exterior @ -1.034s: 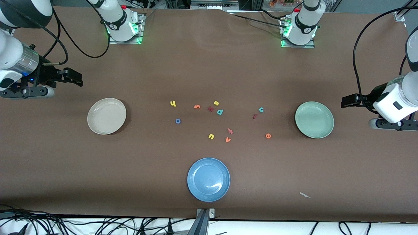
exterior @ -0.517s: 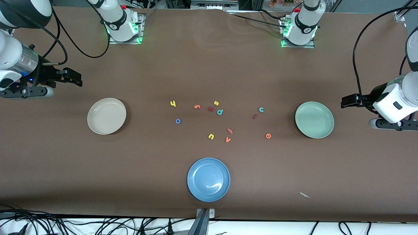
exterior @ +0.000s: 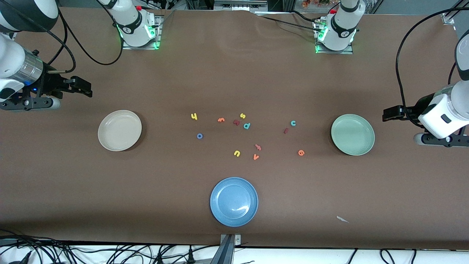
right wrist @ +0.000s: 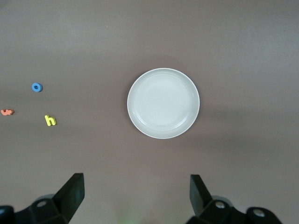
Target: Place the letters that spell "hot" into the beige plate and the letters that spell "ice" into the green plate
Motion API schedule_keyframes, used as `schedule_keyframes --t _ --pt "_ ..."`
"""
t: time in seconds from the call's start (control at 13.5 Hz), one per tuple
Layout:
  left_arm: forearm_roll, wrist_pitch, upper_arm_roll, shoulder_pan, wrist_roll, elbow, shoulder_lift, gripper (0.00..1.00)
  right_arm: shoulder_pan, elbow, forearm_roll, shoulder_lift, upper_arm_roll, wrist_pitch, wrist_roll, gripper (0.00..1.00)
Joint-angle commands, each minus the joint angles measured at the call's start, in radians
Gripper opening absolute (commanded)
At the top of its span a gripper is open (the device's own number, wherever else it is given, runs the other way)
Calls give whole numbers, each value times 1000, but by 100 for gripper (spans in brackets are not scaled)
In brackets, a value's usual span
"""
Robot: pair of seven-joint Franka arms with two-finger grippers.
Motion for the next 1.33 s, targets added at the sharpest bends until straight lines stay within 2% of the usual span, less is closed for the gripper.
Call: schedule_keyframes --t 0.0,1.26 --pt "-34 -5 8 -2 22 -14 -10 99 -3 -5 13 -9 0 -9 7 100" --pt "-34 -12 8 -4 8 -14 -7 100 -3 -3 13 -9 4 -6 9 100"
